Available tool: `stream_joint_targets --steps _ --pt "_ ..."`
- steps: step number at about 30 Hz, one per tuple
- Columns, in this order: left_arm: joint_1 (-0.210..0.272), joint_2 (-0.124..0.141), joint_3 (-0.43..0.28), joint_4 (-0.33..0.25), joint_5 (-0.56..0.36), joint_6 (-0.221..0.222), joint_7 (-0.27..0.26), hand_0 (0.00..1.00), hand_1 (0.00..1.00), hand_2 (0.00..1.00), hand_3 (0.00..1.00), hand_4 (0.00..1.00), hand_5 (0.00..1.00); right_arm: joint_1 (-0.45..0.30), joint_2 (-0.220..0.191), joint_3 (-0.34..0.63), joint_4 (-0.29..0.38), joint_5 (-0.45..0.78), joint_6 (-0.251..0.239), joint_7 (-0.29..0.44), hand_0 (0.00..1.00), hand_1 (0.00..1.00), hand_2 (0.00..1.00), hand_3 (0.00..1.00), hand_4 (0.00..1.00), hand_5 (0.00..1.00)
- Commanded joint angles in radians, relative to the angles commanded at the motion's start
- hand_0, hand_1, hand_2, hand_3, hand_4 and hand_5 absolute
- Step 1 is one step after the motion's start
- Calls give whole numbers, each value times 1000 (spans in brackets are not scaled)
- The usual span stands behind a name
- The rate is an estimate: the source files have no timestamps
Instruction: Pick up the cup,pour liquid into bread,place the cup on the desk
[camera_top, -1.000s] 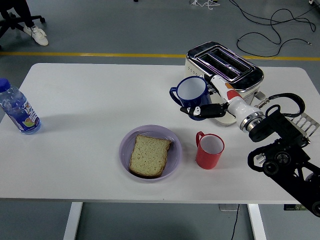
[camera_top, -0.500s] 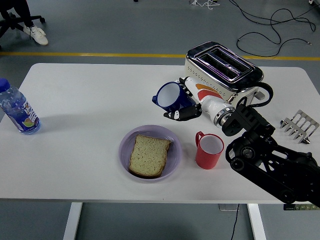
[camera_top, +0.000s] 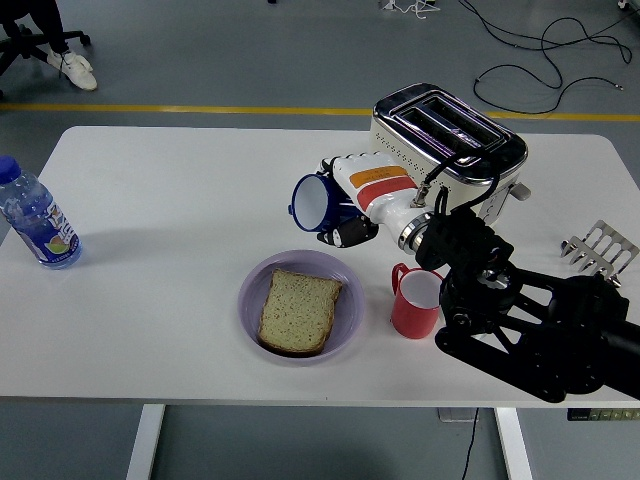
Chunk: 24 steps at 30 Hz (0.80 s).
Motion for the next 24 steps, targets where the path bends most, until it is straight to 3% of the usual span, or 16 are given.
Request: stream_joint_targets --steps 7,14,16,17,18,22,23,24 --pt "2 0 -3 0 -5 4 1 654 689 707 589 294 885 53 -23 -88 23 -182 4 -21 204 234 458 522 671 16" --pt "2 0 7 0 -17 3 2 654 689 707 589 294 885 130 -42 -228 33 -255 4 -70 235 245 459 526 631 21" --pt "2 0 7 0 -17 3 2 654 689 707 589 294 885 146 -43 -261 35 -282 28 -114 235 245 459 526 631 21" --pt "3 0 6 0 -16 3 2 654 689 707 589 296 886 150 -41 -281 37 -307 49 -148 302 337 515 553 563 2" --pt "3 0 6 0 -16 2 2 654 689 707 589 296 886 152 -40 -292 39 -331 66 -173 302 337 515 553 563 2" --pt "5 0 8 0 -19 2 2 654 689 707 589 296 886 144 -29 -315 34 -363 100 -173 302 337 515 553 563 2" --pt "4 0 8 0 -18 2 2 654 690 707 589 295 886 145 -28 -325 37 -363 104 -173 345 367 542 567 497 2" --pt "4 0 7 0 -17 2 2 654 690 707 589 295 886 146 -28 -330 40 -363 105 -173 345 367 542 567 497 2"
